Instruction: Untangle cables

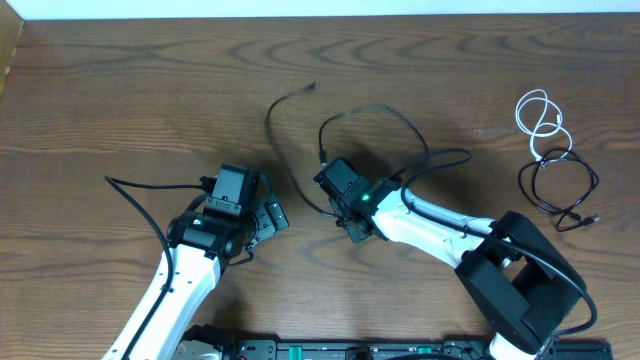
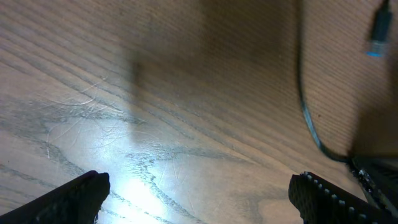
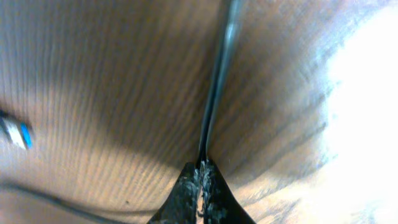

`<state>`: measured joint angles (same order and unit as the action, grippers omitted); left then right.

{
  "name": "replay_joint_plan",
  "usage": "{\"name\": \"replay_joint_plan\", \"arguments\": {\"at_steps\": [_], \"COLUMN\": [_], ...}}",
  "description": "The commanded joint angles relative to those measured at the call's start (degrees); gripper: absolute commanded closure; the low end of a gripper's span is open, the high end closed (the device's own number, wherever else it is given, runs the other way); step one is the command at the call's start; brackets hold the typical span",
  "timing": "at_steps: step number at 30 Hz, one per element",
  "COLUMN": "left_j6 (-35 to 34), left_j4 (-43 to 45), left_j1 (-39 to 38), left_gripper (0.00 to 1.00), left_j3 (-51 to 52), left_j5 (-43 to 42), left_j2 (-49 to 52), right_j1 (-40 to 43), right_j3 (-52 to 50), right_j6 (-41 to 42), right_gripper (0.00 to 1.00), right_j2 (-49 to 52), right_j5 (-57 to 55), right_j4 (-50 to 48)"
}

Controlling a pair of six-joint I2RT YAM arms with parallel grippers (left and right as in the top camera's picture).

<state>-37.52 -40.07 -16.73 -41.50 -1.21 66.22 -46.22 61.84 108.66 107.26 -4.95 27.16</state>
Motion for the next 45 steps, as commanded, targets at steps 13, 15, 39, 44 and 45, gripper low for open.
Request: {"name": "replay_joint_plan", "arguments": {"at_steps": [13,15,39,44,45], "left_j6": [-0.3,-0.3,-2.3,-0.7,-0.7], "left_j4": [-0.2,-0.2,-3.4,-5.7,-5.1], "left_j1": [-0.1,-0.1,-0.2,-0.2,-0.2], "left_gripper": [0.02,0.02,0.02,0.02,0.02], "left_j3": [-0.5,-0.5,-9.0,-20.0,-21.1], "left_j5": [0.2,0.2,-1.4,-1.4,-1.3], "left_j2": [-0.3,-0.3,12.7,22.6,23.6], "right_j1": [2.7,2.8,5.7,4.8,4.6], "right_j3": [-0.9,-0.9,-0.9,-0.9,-0.9], "right_j6": [-31.8,-33.5,-64.2,-64.2,-64.2], "right_gripper": [0.99,0.99,0.99,0.99,0.99], "right_j2": [1.2,1.2,0.6,0.6,0.6], "right_j5": [1.4,1.4,9.0,8.1,8.1], "right_j4": [3.8,3.9,15.2,15.2,15.1]}}
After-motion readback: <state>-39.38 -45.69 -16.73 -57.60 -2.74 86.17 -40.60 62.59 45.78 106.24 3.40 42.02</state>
